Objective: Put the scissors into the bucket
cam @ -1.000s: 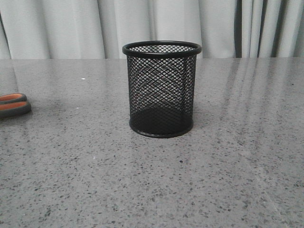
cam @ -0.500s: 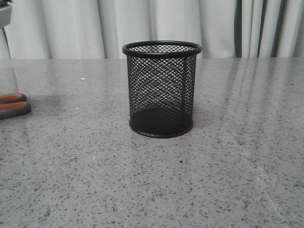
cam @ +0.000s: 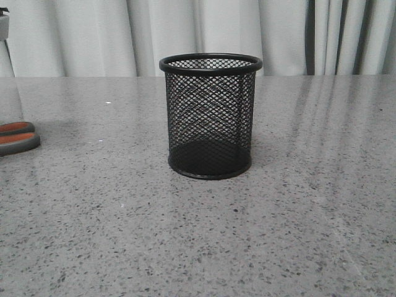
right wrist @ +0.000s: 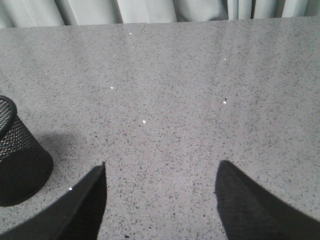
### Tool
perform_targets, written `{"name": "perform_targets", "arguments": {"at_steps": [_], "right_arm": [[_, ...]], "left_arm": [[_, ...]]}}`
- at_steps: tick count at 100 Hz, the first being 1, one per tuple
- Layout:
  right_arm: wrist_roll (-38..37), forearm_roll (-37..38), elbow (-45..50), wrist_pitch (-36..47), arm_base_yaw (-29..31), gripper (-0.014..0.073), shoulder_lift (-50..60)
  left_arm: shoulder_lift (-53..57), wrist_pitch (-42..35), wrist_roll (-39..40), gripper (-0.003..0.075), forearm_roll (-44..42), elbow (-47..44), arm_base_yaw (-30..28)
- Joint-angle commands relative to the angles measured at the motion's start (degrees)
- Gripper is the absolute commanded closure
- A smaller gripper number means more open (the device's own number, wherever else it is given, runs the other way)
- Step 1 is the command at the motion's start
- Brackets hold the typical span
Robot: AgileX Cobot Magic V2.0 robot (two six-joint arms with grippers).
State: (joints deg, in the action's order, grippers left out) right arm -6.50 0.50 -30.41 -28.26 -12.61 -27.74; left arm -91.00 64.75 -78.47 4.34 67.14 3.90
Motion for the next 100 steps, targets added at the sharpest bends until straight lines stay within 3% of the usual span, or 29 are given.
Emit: {"name": "perform_targets", "arguments": {"at_steps": [1,31,60,69,87,100], "right_arm": [[0.41,0.81,-2.08,3.46,-0.25,0.0173,-0.64],[0.41,0.81,-2.08,3.24,-0.25,0.0173,-0.64],[0.41,0.81,-2.08,3.96,-0.25,0.0173,-0.64],[0.41,0.81,-2.08,4.07,-0.25,0.0173,-0.64],[2.21,-2.32,-2.08,5.08,-1.63,0.0173,-0.64],[6.9,-10.71,-2.08,8.57,-6.21,0.0173,-0.64]], "left_arm": [[1.21,-0.76,-0.27,0.0328,1.11,1.65,-0.07],[-1.18,-1.06,-0.27,0.0346,2.02,1.65,-0.07],[-1.19,1.18,-0.17,0.0645,2.28,1.65,0.04],[-0.11,1.53,0.04,0.0689,2.43,1.65,0.04],[6.85,0.11,0.28,0.0699,4.23,1.65,0.04],[14.69,-4.26,0.28,0.0699,8.83,1.65,1.01]]}}
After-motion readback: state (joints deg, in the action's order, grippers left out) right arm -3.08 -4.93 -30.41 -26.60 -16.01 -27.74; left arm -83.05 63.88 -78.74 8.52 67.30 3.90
